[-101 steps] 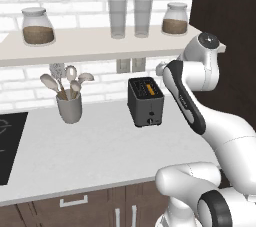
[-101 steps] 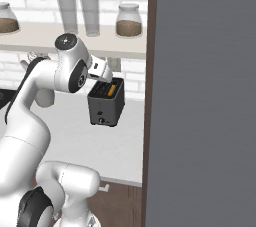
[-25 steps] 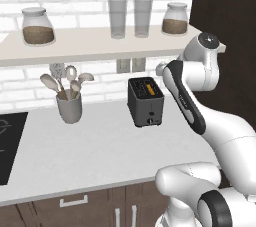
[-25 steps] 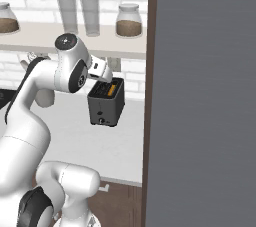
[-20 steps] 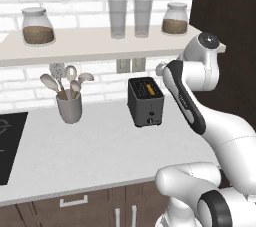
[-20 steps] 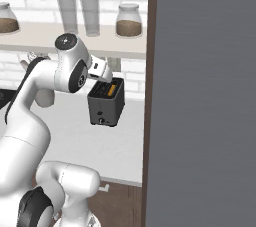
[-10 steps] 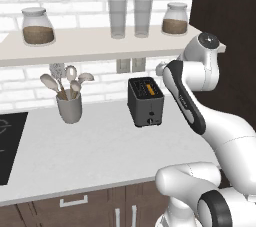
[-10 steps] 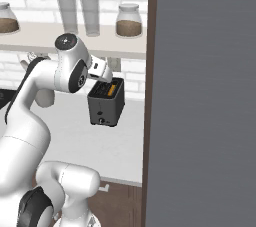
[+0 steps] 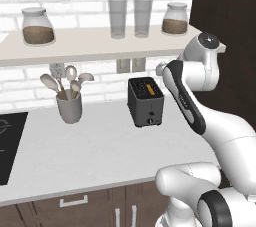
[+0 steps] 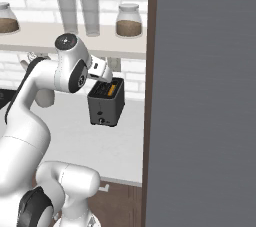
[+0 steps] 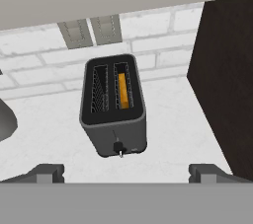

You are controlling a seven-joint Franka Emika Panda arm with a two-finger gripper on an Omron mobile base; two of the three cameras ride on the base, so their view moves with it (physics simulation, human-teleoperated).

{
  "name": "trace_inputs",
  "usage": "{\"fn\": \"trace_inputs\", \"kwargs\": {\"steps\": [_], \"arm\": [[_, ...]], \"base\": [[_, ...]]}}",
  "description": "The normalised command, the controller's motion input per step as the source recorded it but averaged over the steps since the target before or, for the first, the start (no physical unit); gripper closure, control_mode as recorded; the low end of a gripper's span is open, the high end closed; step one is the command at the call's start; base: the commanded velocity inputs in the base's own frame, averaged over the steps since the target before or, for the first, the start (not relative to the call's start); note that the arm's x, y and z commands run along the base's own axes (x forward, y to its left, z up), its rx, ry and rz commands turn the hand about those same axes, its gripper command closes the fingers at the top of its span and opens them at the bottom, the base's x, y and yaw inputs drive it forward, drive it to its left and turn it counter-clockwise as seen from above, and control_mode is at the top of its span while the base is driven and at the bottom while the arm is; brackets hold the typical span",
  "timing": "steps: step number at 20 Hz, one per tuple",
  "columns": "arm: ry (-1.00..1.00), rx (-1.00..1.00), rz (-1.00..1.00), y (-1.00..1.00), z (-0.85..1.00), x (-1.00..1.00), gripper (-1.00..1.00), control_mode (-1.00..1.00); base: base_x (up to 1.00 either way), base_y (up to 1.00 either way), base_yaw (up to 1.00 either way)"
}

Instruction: Start the toaster. Once the lever pops up, take the bread to the plate on the dining counter.

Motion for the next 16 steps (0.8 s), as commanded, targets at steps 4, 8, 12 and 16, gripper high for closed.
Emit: {"fn": "trace_inputs", "kwargs": {"steps": [4,8,12,16], "arm": [[0.00,0.00,0.00,0.00,0.00,0.00,-1.00,-1.00],[0.00,0.00,0.00,0.00,0.00,0.00,-1.00,-1.00],[0.00,0.00,0.00,0.00,0.00,0.00,-1.00,-1.00],[0.00,0.00,0.00,0.00,0.00,0.00,-1.00,-1.00]], "base": [[0.00,0.00,0.00],[0.00,0.00,0.00],[0.00,0.00,0.00],[0.00,0.00,0.00]]}}
